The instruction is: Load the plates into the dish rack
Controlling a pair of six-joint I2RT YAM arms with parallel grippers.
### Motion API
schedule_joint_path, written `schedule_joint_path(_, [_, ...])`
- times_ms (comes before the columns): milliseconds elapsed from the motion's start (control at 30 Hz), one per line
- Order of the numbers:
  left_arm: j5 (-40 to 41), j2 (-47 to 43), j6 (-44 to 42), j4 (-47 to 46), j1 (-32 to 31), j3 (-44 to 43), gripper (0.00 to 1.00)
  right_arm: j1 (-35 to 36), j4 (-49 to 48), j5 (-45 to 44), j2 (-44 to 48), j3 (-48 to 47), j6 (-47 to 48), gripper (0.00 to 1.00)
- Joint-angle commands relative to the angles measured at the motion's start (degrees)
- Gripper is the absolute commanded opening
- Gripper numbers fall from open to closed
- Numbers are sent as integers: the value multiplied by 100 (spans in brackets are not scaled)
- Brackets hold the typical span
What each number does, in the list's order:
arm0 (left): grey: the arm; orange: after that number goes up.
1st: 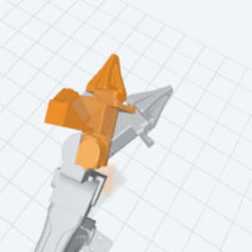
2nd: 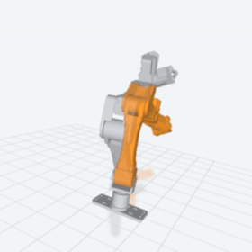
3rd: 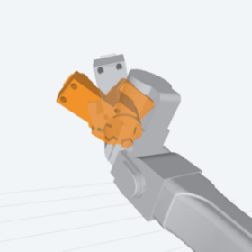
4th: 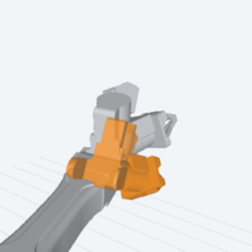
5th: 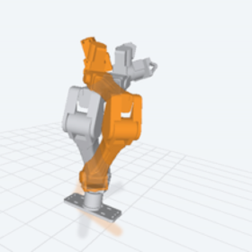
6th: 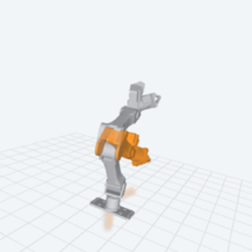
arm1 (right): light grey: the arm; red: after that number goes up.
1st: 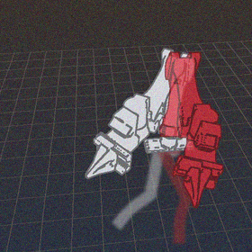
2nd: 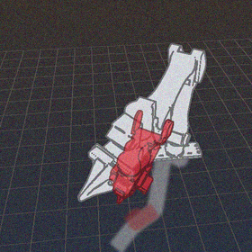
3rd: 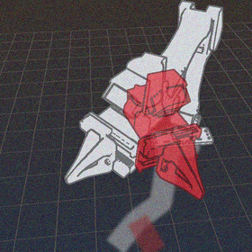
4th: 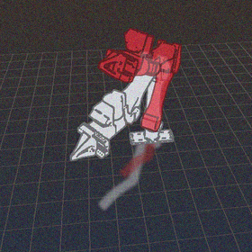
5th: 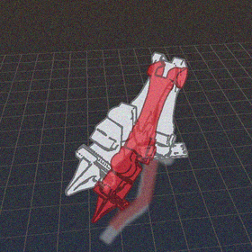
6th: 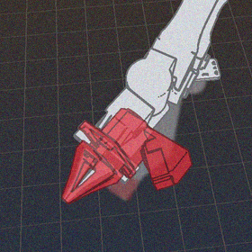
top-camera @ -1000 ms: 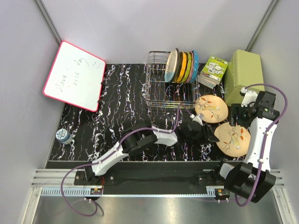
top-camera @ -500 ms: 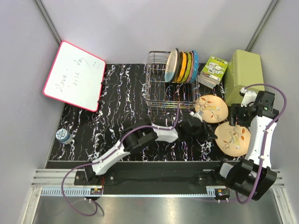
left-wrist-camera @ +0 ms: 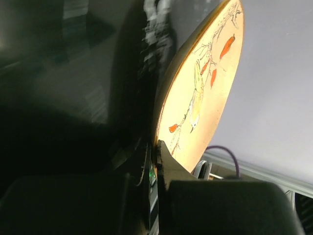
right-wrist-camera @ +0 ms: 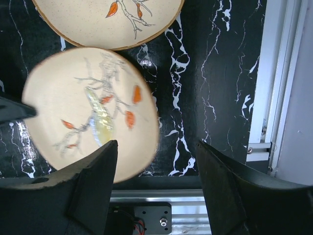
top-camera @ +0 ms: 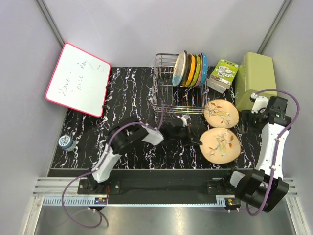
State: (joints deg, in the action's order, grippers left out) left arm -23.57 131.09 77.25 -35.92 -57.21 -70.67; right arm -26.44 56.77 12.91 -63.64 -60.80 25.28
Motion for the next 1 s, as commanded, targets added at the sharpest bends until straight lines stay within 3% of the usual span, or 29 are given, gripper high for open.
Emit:
schedule_joint_path(0, [-446,-1136,-816,347,491,1149,0,-37,60,613,62,-134,284,72])
schedule_joint_path(200, [-508,-2341,-1537,1050,992,2162,0,-37,860,2468,-964,-940,-30,73])
schedule_joint_path(333, [-534,-2764,-2091,1439,1212,2452,0,-20,1020,3656,-2088,-1329,-436,99])
schedule_joint_path(533, [-464,-2905,-2512,1737,1511,2910,0,559,897,4193,-2610,-882,-611,97])
schedule_joint_path(733, [-490,-2756,-2706,1747,1669,3069,0,1674,10,3546,-2688,-512,-1920,92])
schedule_joint_path(833, [-543,-2492,-2759,1869,1687,2902,0,1869,-307,2729,-2838,-407,-2491,91])
schedule_joint_path(867, [-561,-2413,-2777,2009,1696,2771,0,1914,-386,1978,-2891,-389,-2806,90])
schedule_joint_path(967, [-526,-2132,-2699,2028,1696,2647,0,1932,-544,1522,-3102,-337,-2897,88])
